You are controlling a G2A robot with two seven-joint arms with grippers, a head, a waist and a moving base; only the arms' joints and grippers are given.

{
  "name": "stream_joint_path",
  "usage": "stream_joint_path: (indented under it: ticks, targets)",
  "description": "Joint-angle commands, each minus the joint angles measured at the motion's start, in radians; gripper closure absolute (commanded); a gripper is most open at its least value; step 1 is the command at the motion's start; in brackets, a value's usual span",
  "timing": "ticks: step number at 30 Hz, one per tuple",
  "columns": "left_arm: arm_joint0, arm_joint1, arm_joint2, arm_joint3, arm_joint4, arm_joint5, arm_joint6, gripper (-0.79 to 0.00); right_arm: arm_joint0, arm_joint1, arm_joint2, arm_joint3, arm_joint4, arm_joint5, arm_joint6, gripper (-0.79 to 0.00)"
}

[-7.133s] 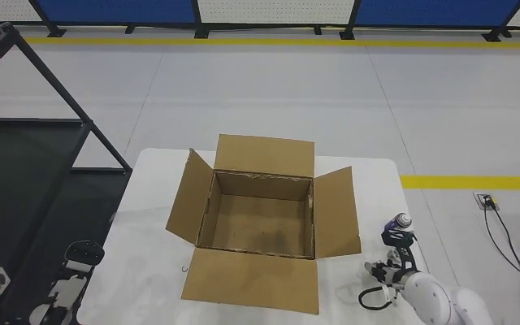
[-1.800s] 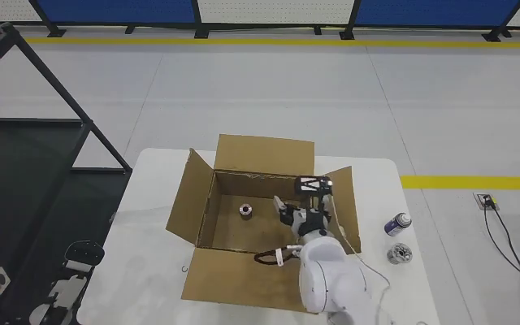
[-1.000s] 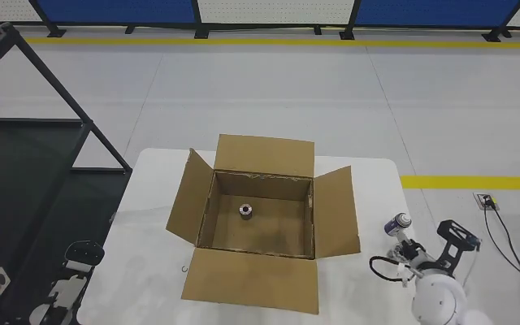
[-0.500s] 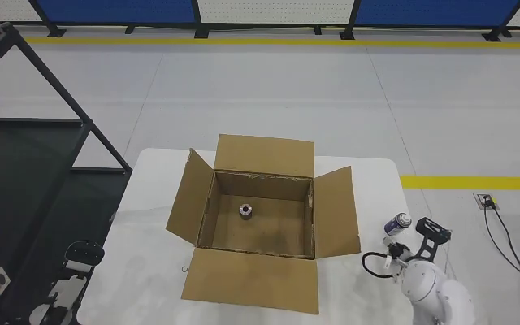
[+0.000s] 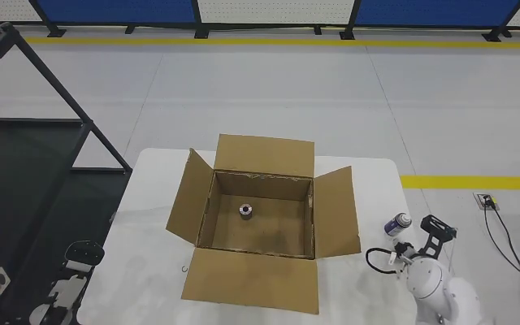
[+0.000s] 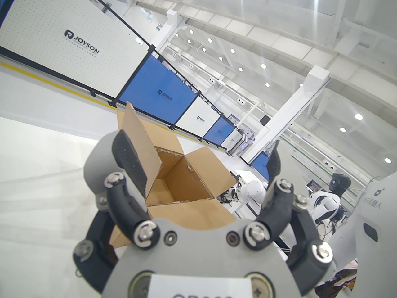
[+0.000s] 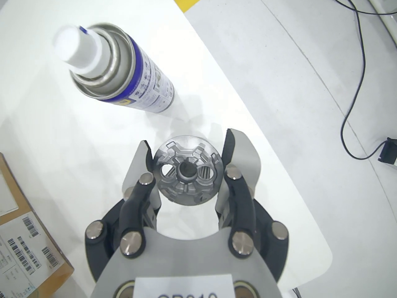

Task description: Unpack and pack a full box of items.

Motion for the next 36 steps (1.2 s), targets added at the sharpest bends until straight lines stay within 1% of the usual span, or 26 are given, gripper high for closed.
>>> stream_joint_path:
  ticks: [1,6,10,15,20,22,26,29,32,34,36]
  targets:
    - [0.0,0.0,0.0,0.0,0.0,0.0,0.0,-0.785,-0.026,-0.002,0.003,-0.057,0.022,0.002,-0.029,0.0]
    - [0.0,0.0,0.0,0.0,0.0,0.0,0.0,-0.785,-0.096,-0.007,0.003,-0.226,0.06,0.028,-0.087,0.0]
    - [0.0,0.0,0.0,0.0,0.0,0.0,0.0,-0.785,-0.144,-0.013,-0.009,-0.366,0.123,0.046,-0.13,0.0]
    - [0.0,0.0,0.0,0.0,0.0,0.0,0.0,-0.785,-0.168,-0.02,-0.043,-0.489,0.18,0.065,-0.195,0.0]
    - [0.0,0.0,0.0,0.0,0.0,0.0,0.0,-0.785,-0.181,-0.026,-0.115,-0.564,0.232,0.028,-0.287,0.0]
    - [0.0,0.0,0.0,0.0,0.0,0.0,0.0,-0.785,-0.175,-0.028,-0.158,-0.583,0.223,0.03,-0.318,0.0]
    - [0.0,0.0,0.0,0.0,0.0,0.0,0.0,-0.785,-0.132,-0.03,-0.267,-0.583,0.171,-0.012,-0.357,0.0]
    - [0.0,0.0,0.0,0.0,0.0,0.0,0.0,-0.785,-0.09,-0.031,-0.362,-0.583,0.098,-0.033,-0.341,0.0]
    - [0.0,0.0,0.0,0.0,0.0,0.0,0.0,-0.785,-0.042,-0.033,-0.463,-0.583,0.014,-0.044,-0.281,0.0]
    - [0.0,0.0,0.0,0.0,0.0,0.0,0.0,-0.785,-0.006,-0.035,-0.532,-0.575,-0.04,-0.056,-0.21,0.0]
    - [0.0,0.0,0.0,0.0,0.0,0.0,0.0,-0.785,0.052,-0.04,-0.597,-0.523,-0.096,-0.059,-0.14,0.0]
